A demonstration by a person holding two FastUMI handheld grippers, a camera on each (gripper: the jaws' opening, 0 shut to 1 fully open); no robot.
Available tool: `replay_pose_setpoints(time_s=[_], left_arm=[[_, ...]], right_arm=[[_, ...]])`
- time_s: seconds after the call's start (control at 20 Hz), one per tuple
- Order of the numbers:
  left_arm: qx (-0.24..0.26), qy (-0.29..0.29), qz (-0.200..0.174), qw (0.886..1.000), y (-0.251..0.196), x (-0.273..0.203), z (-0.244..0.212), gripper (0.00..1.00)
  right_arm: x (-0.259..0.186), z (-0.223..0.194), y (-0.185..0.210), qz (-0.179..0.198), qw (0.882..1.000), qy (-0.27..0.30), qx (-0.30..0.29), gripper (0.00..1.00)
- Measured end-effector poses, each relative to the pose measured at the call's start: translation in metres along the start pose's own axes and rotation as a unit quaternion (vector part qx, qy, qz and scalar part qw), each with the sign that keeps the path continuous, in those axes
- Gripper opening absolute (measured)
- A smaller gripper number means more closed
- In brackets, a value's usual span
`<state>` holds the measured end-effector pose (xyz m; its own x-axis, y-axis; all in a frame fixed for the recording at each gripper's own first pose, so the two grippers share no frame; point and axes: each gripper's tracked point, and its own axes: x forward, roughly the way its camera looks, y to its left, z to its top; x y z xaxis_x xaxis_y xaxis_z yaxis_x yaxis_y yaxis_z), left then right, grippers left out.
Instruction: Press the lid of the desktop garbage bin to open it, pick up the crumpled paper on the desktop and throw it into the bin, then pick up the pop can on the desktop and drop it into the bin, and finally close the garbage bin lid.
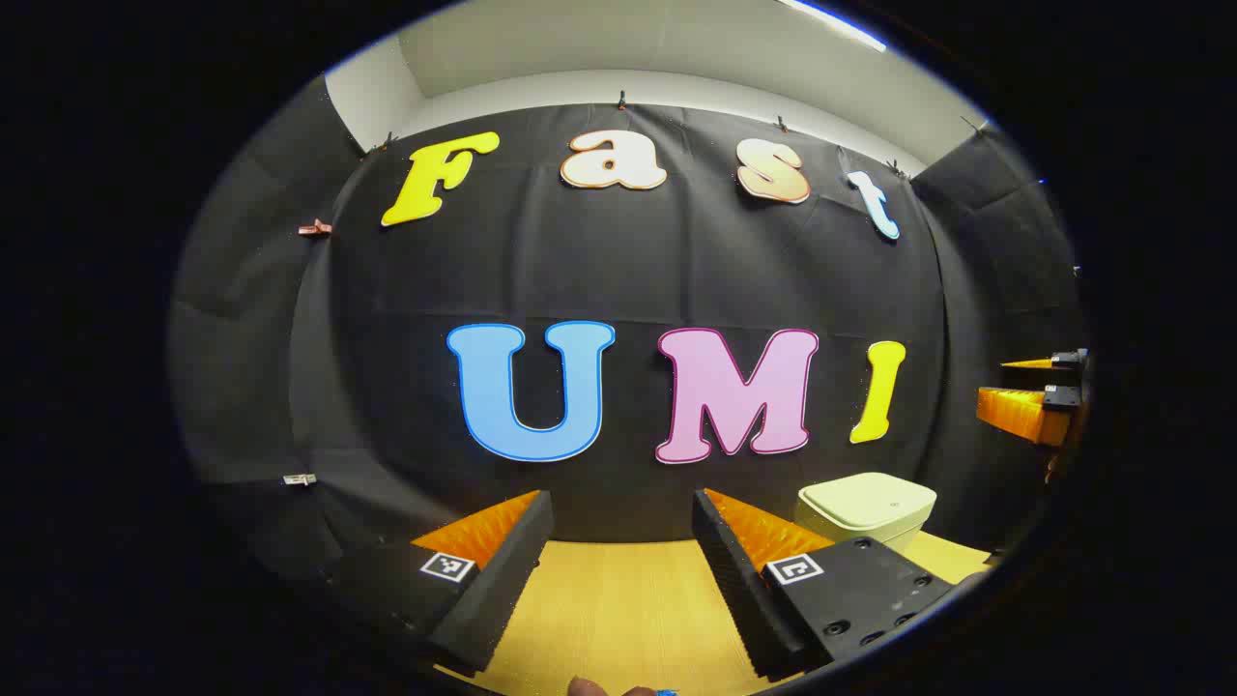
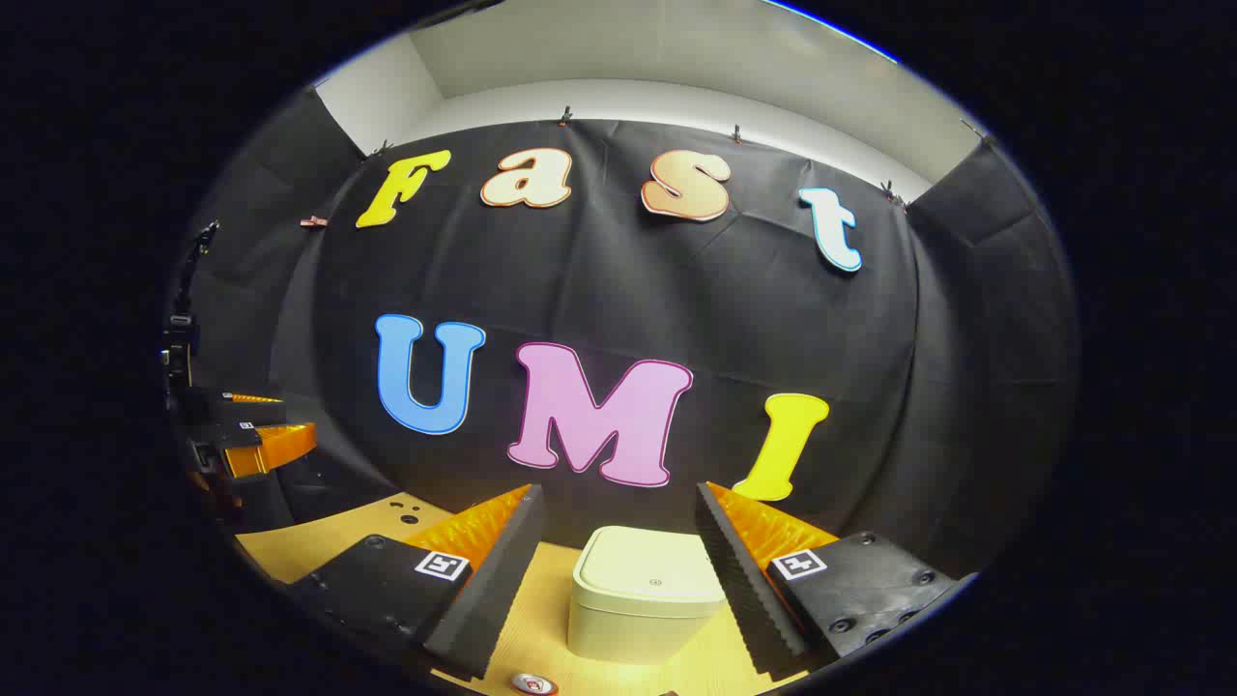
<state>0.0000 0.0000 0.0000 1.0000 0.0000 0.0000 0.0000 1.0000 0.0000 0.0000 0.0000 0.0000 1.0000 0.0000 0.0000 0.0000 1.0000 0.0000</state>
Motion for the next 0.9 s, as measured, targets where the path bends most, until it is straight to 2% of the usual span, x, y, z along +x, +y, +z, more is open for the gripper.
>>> replay_pose_setpoints(time_s=[0.15, 0.5, 0.9], left_arm=[[0.003, 0.004, 0.005, 1.0, -0.006, 0.01, -0.003, 0.94], [0.013, 0.007, 0.016, 1.0, -0.018, 0.023, -0.004, 0.94], [0.022, 0.013, 0.017, 1.0, -0.03, 0.031, -0.008, 0.94]], right_arm=[[0.007, -0.006, -0.005, 0.003, 1.0, 0.002, 0.005, 0.99], [0.024, -0.016, -0.013, 0.022, 1.0, 0.007, 0.002, 0.97], [0.031, -0.018, -0.024, 0.024, 1.0, 0.002, 0.0, 0.96]])
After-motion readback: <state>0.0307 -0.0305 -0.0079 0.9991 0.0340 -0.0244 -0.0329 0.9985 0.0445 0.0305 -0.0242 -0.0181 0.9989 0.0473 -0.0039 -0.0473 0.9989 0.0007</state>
